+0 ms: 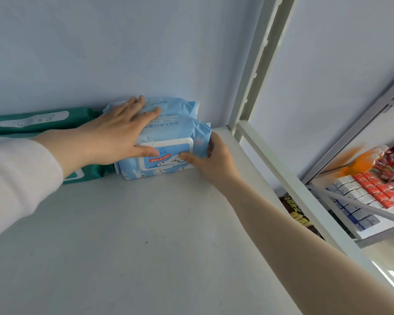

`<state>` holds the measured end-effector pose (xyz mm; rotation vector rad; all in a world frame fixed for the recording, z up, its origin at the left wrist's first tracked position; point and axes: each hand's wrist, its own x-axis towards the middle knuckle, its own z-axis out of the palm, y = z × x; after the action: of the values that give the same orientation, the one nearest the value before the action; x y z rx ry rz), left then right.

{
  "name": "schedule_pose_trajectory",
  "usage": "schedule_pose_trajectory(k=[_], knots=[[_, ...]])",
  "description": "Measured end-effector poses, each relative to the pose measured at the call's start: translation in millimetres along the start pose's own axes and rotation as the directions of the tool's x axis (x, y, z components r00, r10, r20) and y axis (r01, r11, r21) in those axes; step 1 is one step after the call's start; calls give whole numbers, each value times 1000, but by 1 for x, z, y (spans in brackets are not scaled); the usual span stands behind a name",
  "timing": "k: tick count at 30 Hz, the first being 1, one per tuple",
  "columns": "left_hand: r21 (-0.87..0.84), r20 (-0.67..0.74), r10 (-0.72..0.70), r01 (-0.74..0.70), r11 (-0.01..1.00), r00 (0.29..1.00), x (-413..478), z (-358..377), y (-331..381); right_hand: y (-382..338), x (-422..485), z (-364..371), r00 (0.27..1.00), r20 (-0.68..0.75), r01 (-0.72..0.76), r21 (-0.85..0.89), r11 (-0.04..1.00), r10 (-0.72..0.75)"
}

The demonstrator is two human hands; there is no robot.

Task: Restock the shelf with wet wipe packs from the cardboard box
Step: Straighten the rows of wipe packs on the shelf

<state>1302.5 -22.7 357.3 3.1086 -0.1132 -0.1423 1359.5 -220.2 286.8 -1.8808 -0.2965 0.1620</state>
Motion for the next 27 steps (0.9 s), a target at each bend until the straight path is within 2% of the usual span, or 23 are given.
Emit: schedule_pose_trajectory(k=[4, 7, 9, 13, 16, 18, 20, 25, 27], knots=[[31, -206, 74, -69, 997, 976, -8, 8, 0, 4, -6, 1, 1000, 1, 18, -84, 996, -18], [88, -271, 111, -91, 992, 956, -11, 19, -2, 8, -5, 8, 997, -77, -15, -93, 996, 8], [92, -299, 107, -83, 992, 948, -8, 22, -5, 10, -1, 11, 999, -52, -18, -100, 995, 13], [124, -275, 105, -73, 990, 956, -10, 23, -4, 10, 3, 10, 1000, 1, -4, -134, 991, 4], [142, -139, 38, -18, 990, 990, -10, 10, 2, 3, -6, 12, 1000, -27, -11, -259, 966, 5], [290, -44, -6, 18, 957, 999, -11, -3, 10, -8, -17, 10, 999, -23, -32, -412, 910, 25], [415, -24, -3, 13, 910, 1000, -19, -14, 22, -22, -32, -1, 999, -20, -44, -570, 820, 40], [482, -43, 30, -5, 876, 999, -72, -34, 46, -56, -103, -32, 995, 101, 96, -871, 481, -16], [495, -52, 66, -31, 868, 996, -100, -37, 55, -70, -140, -39, 994, 108, 86, -908, 409, 31]])
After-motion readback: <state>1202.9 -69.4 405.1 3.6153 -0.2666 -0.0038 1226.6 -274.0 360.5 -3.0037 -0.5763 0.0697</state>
